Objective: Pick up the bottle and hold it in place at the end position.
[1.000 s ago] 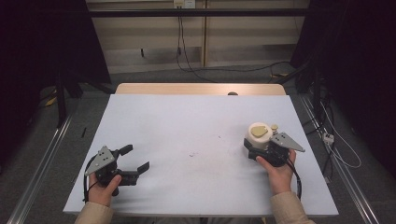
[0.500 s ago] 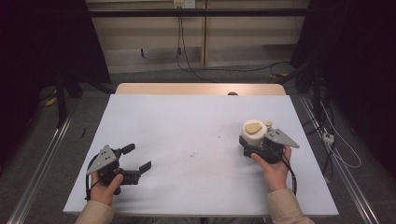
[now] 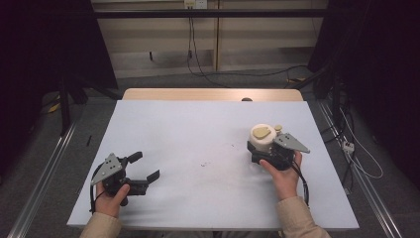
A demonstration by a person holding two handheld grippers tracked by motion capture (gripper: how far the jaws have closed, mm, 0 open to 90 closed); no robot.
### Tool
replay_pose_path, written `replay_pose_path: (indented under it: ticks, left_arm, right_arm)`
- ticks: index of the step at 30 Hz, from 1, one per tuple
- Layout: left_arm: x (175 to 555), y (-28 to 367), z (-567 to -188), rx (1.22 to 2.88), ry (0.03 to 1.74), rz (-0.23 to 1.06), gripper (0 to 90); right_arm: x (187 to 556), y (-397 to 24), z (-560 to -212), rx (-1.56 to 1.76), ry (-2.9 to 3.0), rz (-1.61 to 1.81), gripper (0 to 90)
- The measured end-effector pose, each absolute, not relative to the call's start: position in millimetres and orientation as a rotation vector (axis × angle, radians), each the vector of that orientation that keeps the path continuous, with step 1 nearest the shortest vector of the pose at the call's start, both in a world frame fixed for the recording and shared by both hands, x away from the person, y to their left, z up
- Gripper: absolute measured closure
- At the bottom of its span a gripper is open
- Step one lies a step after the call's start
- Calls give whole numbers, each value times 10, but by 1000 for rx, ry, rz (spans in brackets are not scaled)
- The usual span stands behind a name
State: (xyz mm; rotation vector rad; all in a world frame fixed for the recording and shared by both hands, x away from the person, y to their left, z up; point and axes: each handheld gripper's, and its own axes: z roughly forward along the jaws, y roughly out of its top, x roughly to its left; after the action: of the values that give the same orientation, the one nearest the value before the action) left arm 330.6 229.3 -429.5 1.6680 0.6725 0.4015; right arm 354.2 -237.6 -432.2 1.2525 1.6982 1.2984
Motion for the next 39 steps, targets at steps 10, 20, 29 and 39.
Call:
replay_pose_path:
  ticks: [10, 20, 29, 39]
  left_arm:
    - [3308, 2297, -4293, 1655, 663, 394, 48]
    - [3305, 2285, -4296, 1653, 661, 385, 47]
    - [3310, 2274, -4294, 1657, 652, 383, 47]
    - [3314, 2274, -4293, 1659, 647, 379, 49]
  right_arm:
    - [3634, -2133, -4240, 1225, 1721, 1329, 68]
    - [3750, -1927, -4238, 1217, 1747, 1339, 69]
    - [3847, -1790, -4286, 1233, 1752, 1364, 69]
    - [3937, -1638, -4303, 1236, 1748, 1385, 69]
